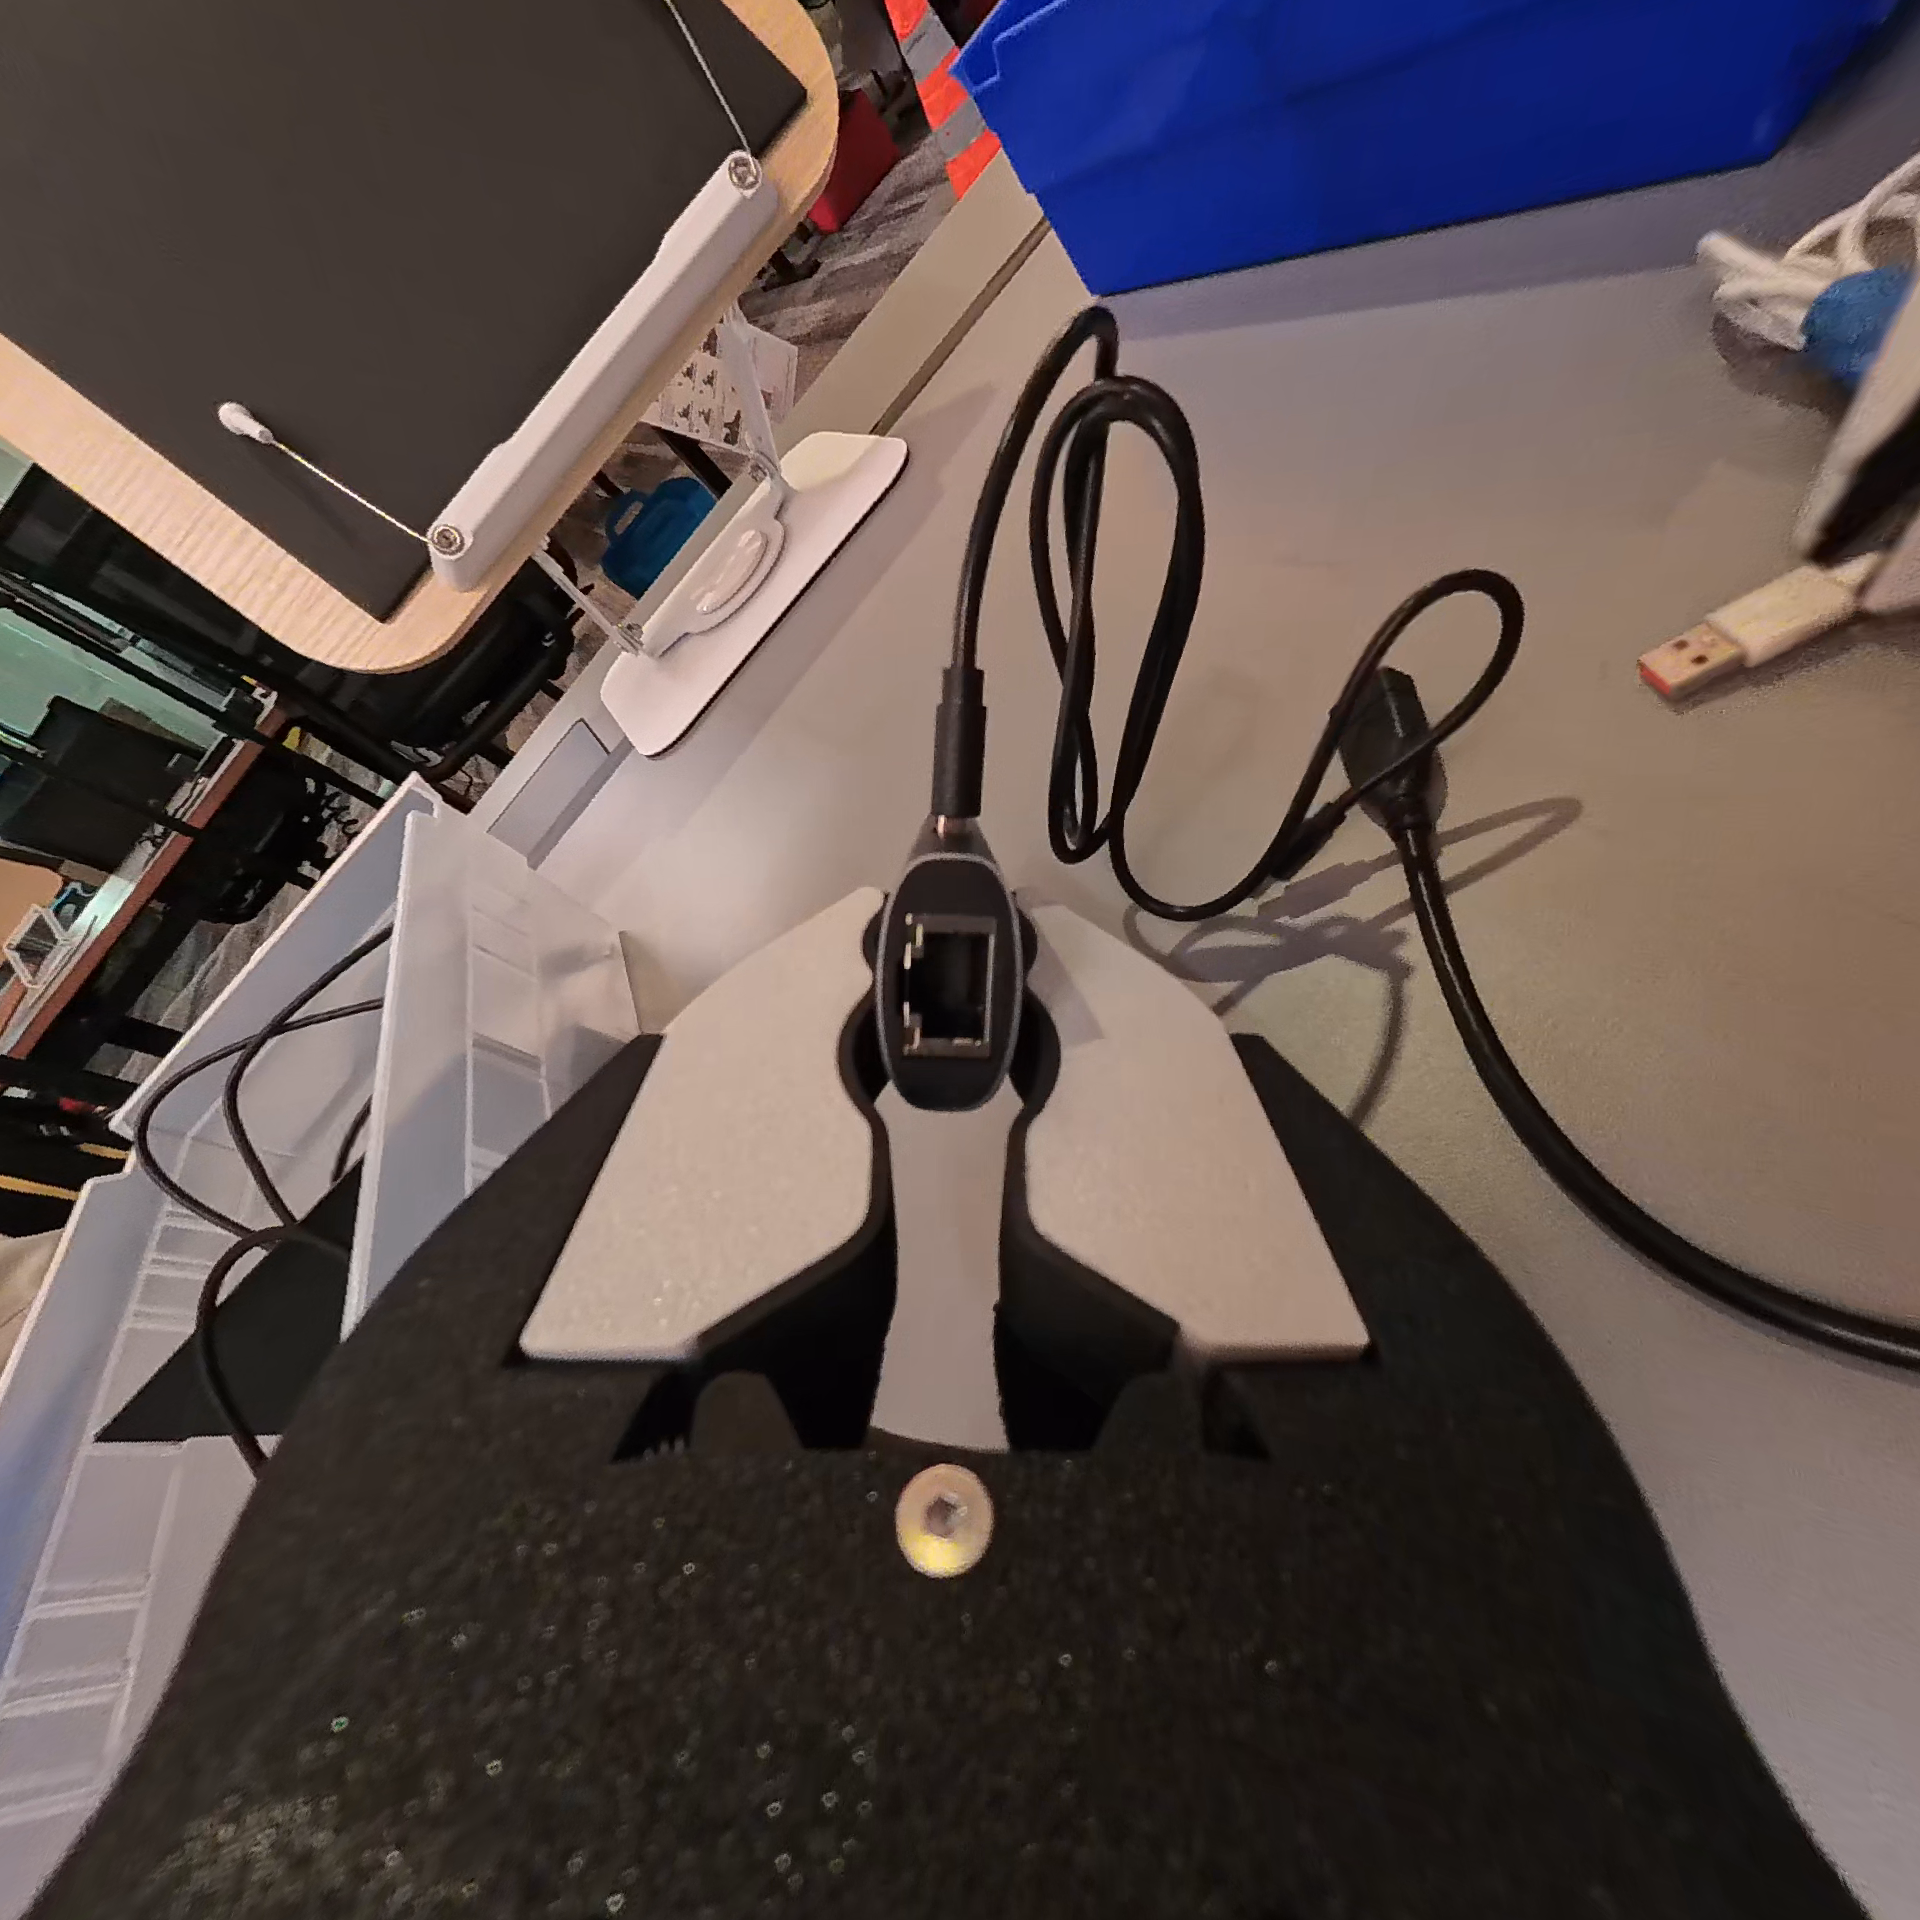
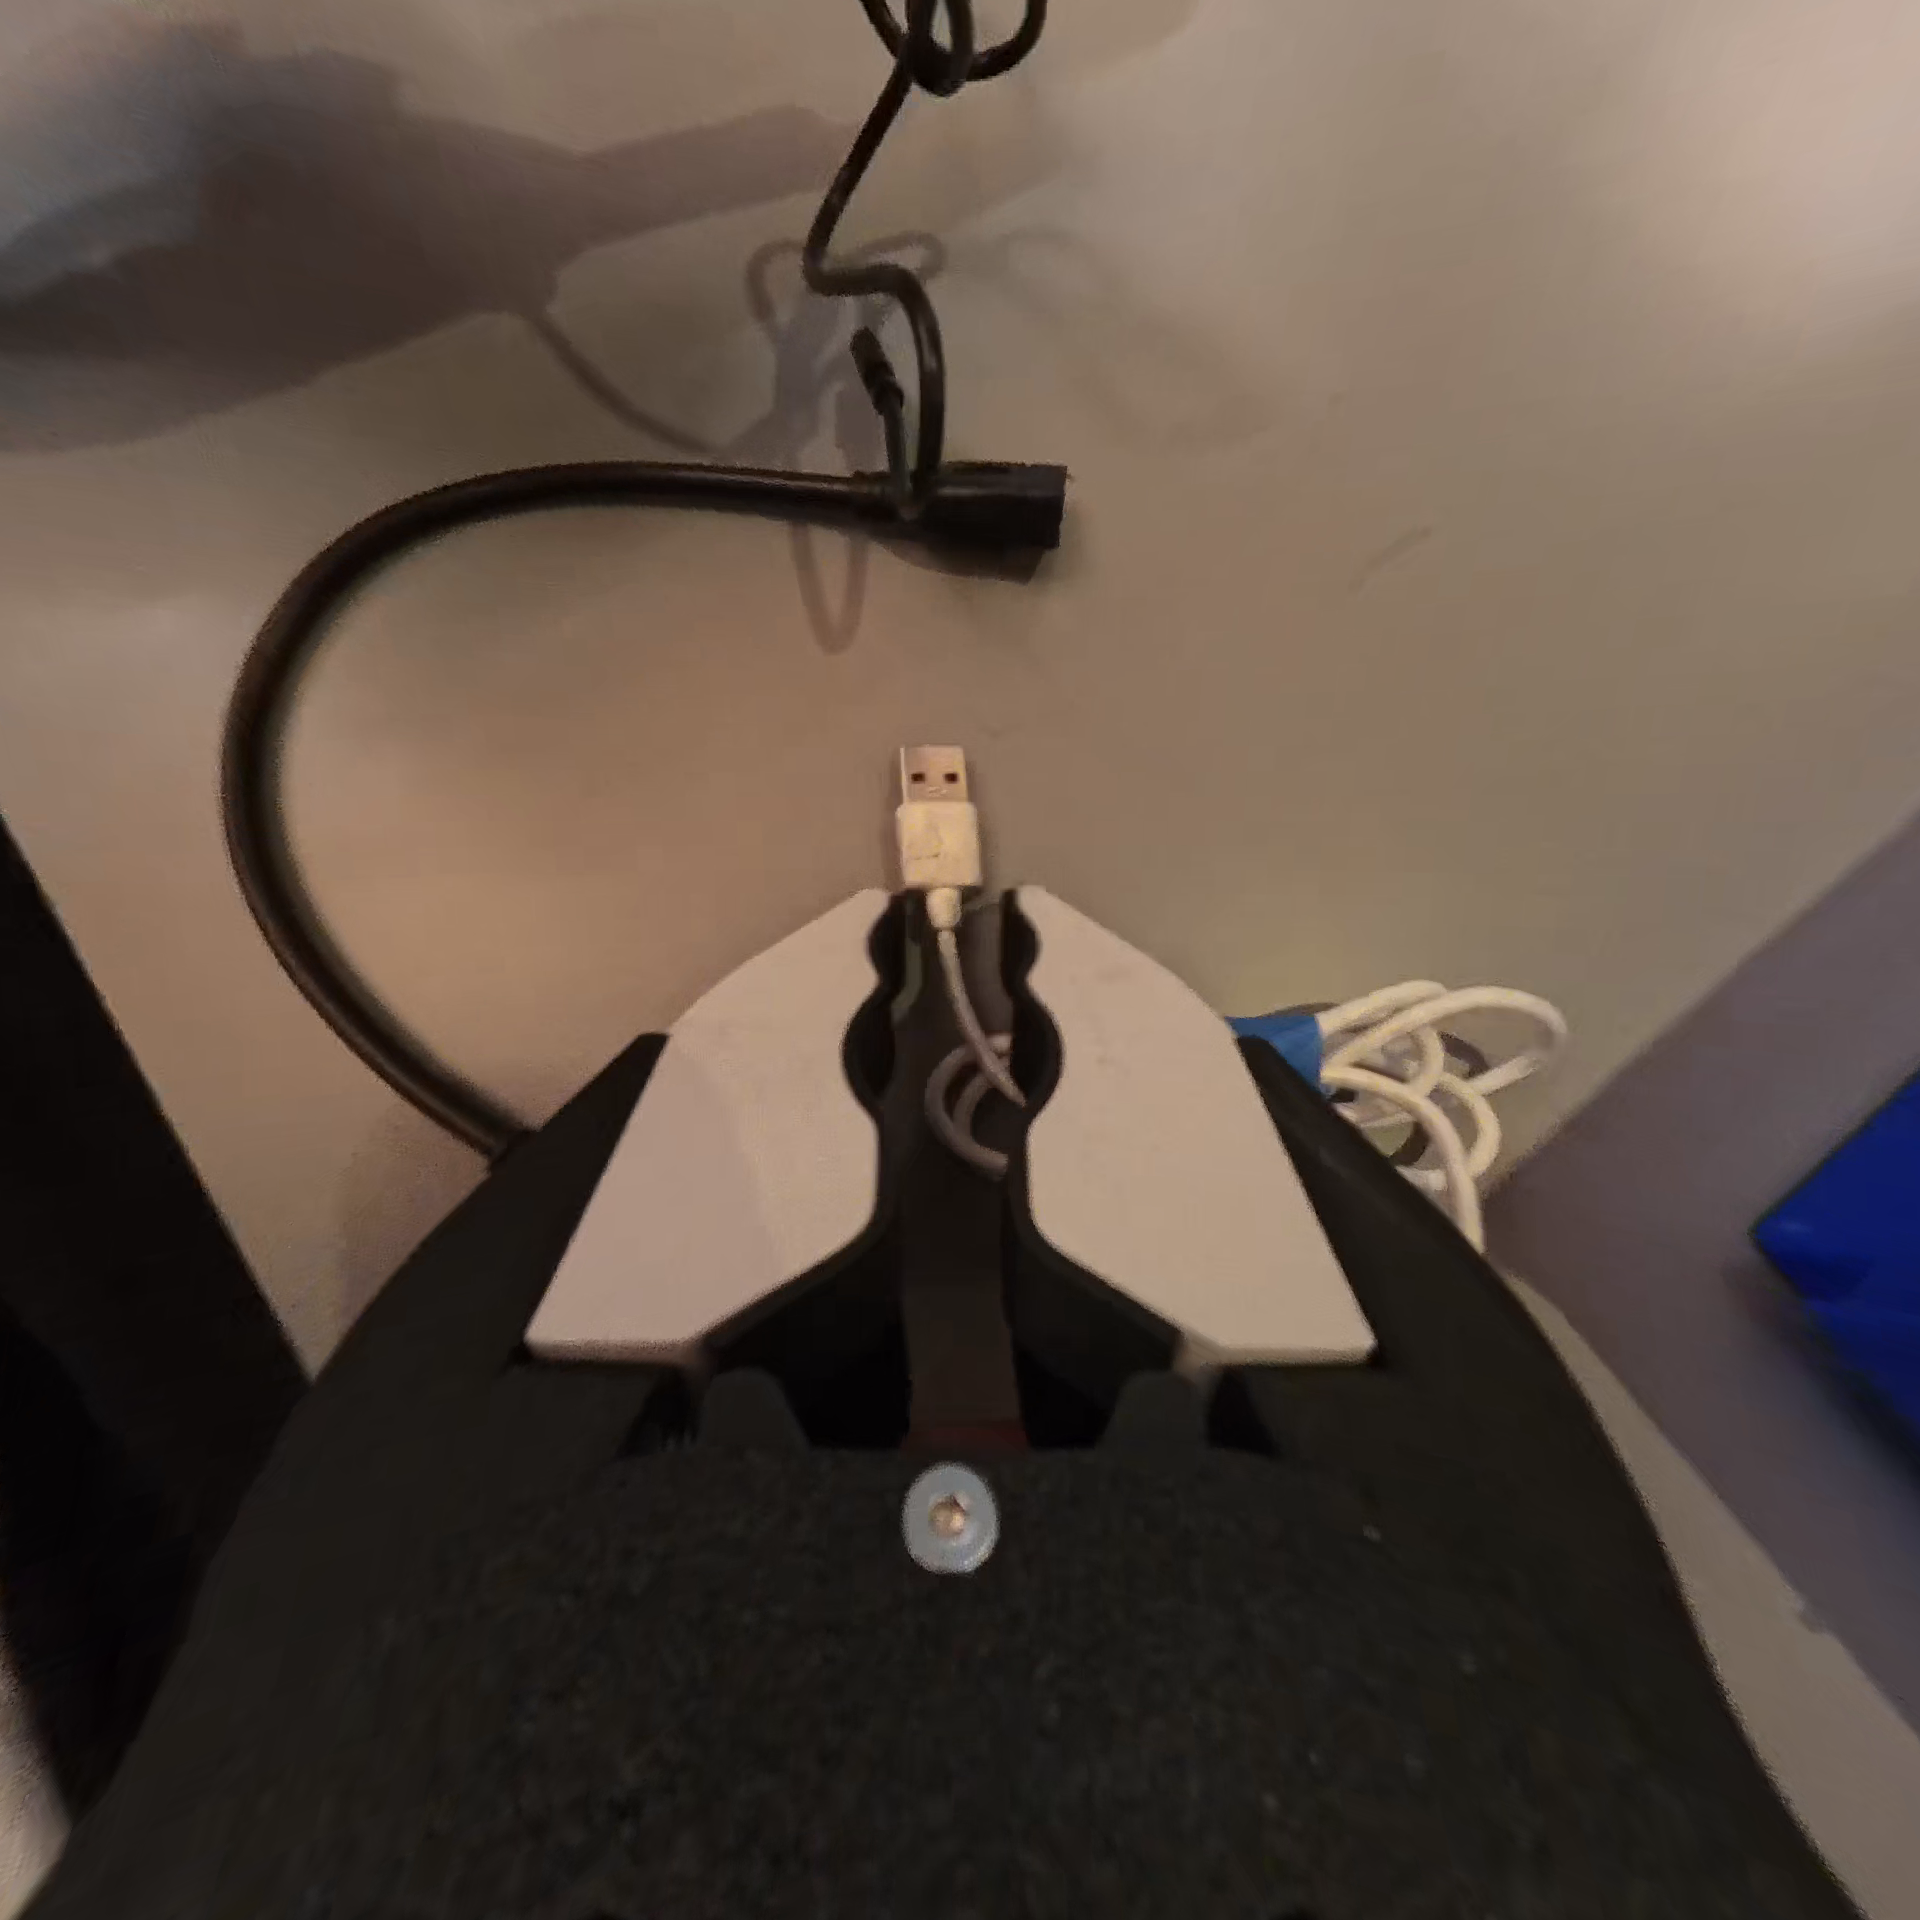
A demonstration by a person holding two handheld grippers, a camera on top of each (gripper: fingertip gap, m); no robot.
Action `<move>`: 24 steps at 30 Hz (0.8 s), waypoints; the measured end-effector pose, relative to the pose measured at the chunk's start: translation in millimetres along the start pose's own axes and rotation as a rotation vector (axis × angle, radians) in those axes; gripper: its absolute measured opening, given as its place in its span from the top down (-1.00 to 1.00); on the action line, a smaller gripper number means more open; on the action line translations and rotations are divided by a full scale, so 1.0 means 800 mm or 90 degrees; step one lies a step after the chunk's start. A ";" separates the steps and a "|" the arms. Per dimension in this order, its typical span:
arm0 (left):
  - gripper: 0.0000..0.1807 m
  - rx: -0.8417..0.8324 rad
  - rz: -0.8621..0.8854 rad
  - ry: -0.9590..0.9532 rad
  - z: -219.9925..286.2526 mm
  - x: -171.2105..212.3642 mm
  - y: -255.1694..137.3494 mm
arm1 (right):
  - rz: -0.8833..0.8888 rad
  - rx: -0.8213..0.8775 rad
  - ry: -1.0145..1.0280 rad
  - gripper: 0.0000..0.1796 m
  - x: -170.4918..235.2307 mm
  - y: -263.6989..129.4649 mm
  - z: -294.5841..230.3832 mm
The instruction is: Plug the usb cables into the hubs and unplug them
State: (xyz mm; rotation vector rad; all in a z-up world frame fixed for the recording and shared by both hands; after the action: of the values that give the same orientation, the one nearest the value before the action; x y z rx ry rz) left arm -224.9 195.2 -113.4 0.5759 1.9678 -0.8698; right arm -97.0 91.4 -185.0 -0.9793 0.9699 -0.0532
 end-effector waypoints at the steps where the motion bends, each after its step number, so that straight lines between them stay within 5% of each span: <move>1: 0.82 0.001 0.000 0.004 0.001 0.000 0.000 | 0.001 0.001 -0.012 0.93 0.001 0.001 -0.002; 11: 0.82 0.018 0.027 0.092 0.016 -0.005 0.000 | -0.019 -0.032 -0.038 0.94 -0.007 -0.030 0.004; 17: 0.82 0.014 0.060 0.233 0.035 -0.013 -0.004 | 0.006 -0.029 -0.100 0.94 -0.085 -0.114 0.055; 24: 0.81 0.044 0.189 0.365 0.072 -0.039 -0.024 | 0.015 -0.181 -0.220 0.94 -0.132 -0.099 0.017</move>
State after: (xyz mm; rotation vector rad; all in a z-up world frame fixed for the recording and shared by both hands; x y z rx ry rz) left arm -191.4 137.0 -100.6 1.2304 2.2740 -0.6290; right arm -122.0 100.6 -54.9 -1.1900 0.6801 0.2730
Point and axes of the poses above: each gripper's, where its closed fingertips meet, y out along the fingers, x out of its underside, z = x × y across the jaws, the point moved 1 cm from there along -y, back along the fingers, and after that the axes turned 14 degrees about -y, right-handed, at the moved point
